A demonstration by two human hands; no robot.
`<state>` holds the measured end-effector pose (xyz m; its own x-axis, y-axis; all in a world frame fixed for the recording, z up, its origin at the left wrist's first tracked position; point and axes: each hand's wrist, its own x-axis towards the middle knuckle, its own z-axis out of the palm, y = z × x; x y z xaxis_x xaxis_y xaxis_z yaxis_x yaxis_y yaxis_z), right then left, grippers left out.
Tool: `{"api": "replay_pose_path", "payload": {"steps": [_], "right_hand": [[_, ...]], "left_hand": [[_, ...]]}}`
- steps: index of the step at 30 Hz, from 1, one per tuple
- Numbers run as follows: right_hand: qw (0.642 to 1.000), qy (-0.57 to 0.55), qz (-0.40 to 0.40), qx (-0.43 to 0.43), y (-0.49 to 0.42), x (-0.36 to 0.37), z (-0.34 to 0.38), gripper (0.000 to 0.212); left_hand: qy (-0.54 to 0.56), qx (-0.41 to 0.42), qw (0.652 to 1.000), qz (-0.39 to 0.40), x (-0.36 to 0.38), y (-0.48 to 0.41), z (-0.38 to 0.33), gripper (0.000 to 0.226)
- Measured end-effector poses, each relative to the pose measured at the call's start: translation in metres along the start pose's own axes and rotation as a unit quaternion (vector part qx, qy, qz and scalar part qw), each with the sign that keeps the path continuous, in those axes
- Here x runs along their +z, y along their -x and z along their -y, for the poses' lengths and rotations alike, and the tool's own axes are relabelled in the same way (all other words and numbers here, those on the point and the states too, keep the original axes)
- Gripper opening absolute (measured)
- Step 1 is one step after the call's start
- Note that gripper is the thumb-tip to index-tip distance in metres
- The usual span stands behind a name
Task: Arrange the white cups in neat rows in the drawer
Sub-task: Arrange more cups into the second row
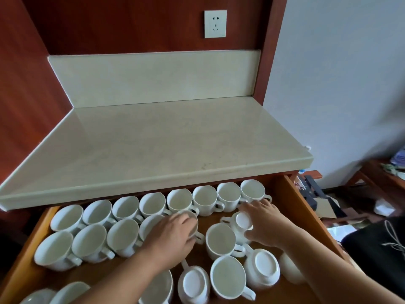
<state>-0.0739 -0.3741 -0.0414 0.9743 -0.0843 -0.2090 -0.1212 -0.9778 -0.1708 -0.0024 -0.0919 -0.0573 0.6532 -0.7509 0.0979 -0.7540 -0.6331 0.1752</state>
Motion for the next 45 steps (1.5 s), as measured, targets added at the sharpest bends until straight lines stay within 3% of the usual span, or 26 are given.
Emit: {"api": "replay_pose_path", "payload": {"steps": [5, 12, 18, 24, 26, 28, 30, 33, 35, 37, 40, 41, 43, 45], "right_hand": [[0.994, 0.089, 0.019, -0.058, -0.009, 0.005, -0.002, 0.077], [0.997, 0.052, 0.007, -0.055, -0.013, 0.01, -0.004, 0.073], [0.993, -0.116, -0.004, -0.012, 0.001, -0.035, 0.005, 0.08], [0.979, -0.201, -0.041, -0.012, 0.02, -0.106, 0.038, 0.076], [0.968, -0.239, -0.071, 0.008, 0.024, -0.124, 0.05, 0.073], [0.941, -0.321, -0.104, 0.021, 0.029, -0.135, 0.058, 0.067], [0.908, -0.401, -0.122, 0.006, 0.034, -0.14, 0.06, 0.064], [0.906, -0.406, -0.12, -0.018, 0.044, -0.131, 0.058, 0.065], [0.929, -0.351, -0.114, -0.025, 0.048, -0.122, 0.058, 0.081], [0.946, -0.298, -0.124, -0.016, 0.046, -0.115, 0.06, 0.094], [0.942, -0.309, -0.131, 0.008, 0.038, -0.112, 0.055, 0.081], [0.937, -0.328, -0.121, 0.014, 0.035, -0.109, 0.048, 0.077], [0.941, -0.326, -0.088, 0.027, 0.028, -0.106, 0.035, 0.076], [0.961, -0.271, -0.05, 0.034, 0.022, -0.099, 0.022, 0.081]], "left_hand": [[0.026, 0.047, 0.995, 0.088, -0.001, -0.015, -0.043, 0.064], [0.012, 0.028, 0.991, 0.131, 0.0, -0.029, -0.058, 0.075], [0.164, -0.074, 0.981, 0.069, -0.027, -0.041, -0.051, 0.078], [0.317, -0.06, 0.946, -0.003, -0.058, -0.054, -0.075, 0.108], [0.399, -0.088, 0.912, -0.045, -0.072, -0.057, -0.079, 0.102], [0.509, -0.112, 0.851, -0.06, -0.08, -0.059, -0.078, 0.089], [0.642, -0.131, 0.755, -0.042, -0.081, -0.061, -0.076, 0.077], [0.788, -0.151, 0.597, 0.01, -0.077, -0.057, -0.073, 0.064], [0.818, -0.163, 0.552, 0.021, -0.076, -0.054, -0.074, 0.06], [0.801, -0.176, 0.571, 0.034, -0.073, -0.054, -0.078, 0.062], [0.738, -0.179, 0.647, 0.072, -0.069, -0.052, -0.077, 0.072], [0.698, -0.182, 0.688, 0.08, -0.067, -0.05, -0.073, 0.067], [0.542, -0.169, 0.819, 0.085, -0.061, -0.043, -0.059, 0.05], [0.316, -0.123, 0.935, 0.107, -0.05, -0.032, -0.048, 0.06]]}}
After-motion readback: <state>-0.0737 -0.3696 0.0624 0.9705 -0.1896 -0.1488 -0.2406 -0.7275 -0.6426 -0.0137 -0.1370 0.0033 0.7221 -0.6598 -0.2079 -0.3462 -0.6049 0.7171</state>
